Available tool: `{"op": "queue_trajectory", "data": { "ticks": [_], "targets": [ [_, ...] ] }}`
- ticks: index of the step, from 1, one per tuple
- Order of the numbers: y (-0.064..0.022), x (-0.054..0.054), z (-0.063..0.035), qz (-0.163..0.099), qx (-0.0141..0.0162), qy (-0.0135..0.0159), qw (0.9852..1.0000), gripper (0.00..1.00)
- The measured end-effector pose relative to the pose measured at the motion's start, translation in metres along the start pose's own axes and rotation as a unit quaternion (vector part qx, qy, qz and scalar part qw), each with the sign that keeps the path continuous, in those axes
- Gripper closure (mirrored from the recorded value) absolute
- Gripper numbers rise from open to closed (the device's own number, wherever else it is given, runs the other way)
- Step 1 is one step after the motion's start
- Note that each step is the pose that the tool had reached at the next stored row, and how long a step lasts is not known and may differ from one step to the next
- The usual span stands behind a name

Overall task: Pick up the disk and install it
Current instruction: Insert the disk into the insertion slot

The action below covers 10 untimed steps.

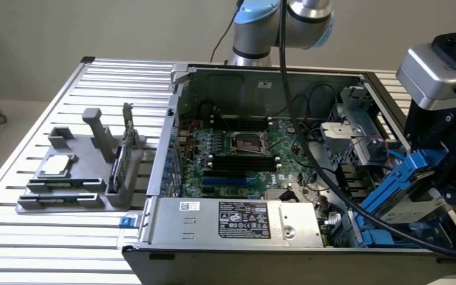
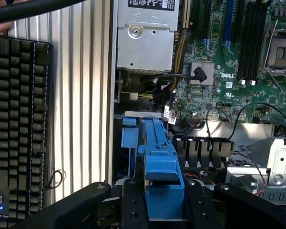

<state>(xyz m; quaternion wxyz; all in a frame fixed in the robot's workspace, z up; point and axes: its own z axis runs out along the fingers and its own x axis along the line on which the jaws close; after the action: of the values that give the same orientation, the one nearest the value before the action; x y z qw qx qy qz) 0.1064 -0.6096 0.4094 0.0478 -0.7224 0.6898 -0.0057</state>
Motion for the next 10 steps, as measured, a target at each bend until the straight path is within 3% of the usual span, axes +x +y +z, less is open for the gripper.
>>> {"op": "queue_trajectory", "data": {
  "ticks": [10],
  "targets": [
    [0.0003,0.0002,0.0034,-0.005,-0.0002,-0.0024,1.0000,0.67]
  ]
}}
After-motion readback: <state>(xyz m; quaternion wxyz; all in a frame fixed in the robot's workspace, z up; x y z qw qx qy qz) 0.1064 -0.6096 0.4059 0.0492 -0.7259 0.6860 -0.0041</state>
